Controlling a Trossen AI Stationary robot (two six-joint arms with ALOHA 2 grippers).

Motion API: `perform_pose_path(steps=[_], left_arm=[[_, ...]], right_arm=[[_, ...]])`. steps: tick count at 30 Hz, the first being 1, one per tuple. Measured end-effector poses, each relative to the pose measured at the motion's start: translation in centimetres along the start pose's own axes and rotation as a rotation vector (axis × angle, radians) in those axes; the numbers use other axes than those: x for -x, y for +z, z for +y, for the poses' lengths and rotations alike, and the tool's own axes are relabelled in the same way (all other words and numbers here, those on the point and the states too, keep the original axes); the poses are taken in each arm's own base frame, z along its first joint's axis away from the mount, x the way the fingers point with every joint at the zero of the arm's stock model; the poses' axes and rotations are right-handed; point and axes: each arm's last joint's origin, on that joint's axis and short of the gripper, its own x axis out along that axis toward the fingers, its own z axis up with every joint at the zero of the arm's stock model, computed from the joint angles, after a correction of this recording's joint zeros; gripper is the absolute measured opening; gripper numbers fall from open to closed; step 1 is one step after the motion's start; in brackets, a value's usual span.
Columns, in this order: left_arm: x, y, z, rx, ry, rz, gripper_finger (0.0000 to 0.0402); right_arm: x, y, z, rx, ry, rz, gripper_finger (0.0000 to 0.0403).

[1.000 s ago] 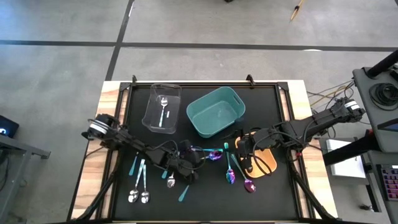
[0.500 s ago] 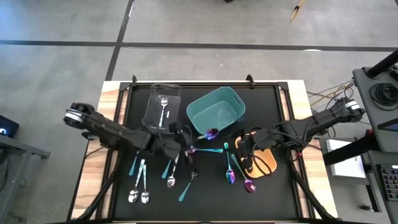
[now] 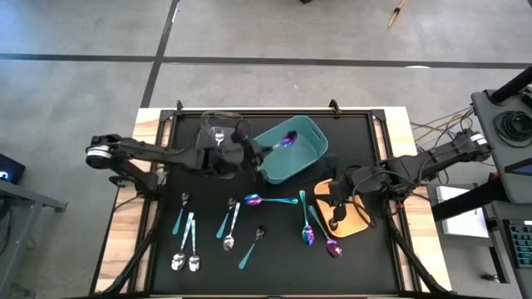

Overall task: Sort silverware by color (type)
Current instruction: Put the purple spoon into the green bin

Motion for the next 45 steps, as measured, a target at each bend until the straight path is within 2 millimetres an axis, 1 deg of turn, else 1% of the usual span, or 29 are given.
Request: perform_pose_path(steps=[4, 10, 15, 22, 25, 28, 35, 41, 45], left_arm=[[-0.8, 1.4, 1.5, 0.024, -0.012, -0.084, 0.0002], [-2.0, 2.3, 3.2, 0.062, -0.022, -0.176, 0.0002], [-3.4, 1.6, 3.5, 0.07, -0.016, -0.186, 0.0002], [-5.1, 0.7, 3.0, 0.106, -0.029, -0.218, 0.0002], [-6.0, 0.8, 2.7, 0.1, -0.034, -0.194, 0.0002], [-7.0, 1.4, 2.3, 0.08, -0.034, -0.153, 0.0002], [-9.6, 2.0, 2.0, -0.008, 0.003, 0.058, 0.0002], [-10.7, 1.2, 1.8, -0.045, 0.053, 0.162, 0.0002], [-11.3, 0.3, 2.3, -0.045, 0.069, 0.245, 0.0002]], right_arm=[[0.4, -0.3, 0.0, 0.001, -0.002, -0.006, 0.0192], [1.0, -0.5, -0.2, 0.001, -0.01, -0.032, 0.0192], [1.1, -0.5, -0.2, 0.003, -0.009, -0.038, 0.0192], [1.1, -0.5, -0.2, 0.005, -0.008, -0.039, 0.0192], [1.1, -0.5, -0.2, 0.006, -0.008, -0.039, 0.0192], [1.1, -0.5, -0.2, 0.006, -0.008, -0.039, 0.0192], [1.1, -0.5, -0.2, 0.007, -0.007, -0.034, 0.0192], [1.0, -0.7, -0.1, 0.001, -0.005, -0.028, 0.0192], [1.0, -0.8, -0.1, 0.001, -0.004, -0.025, 0.0192]])
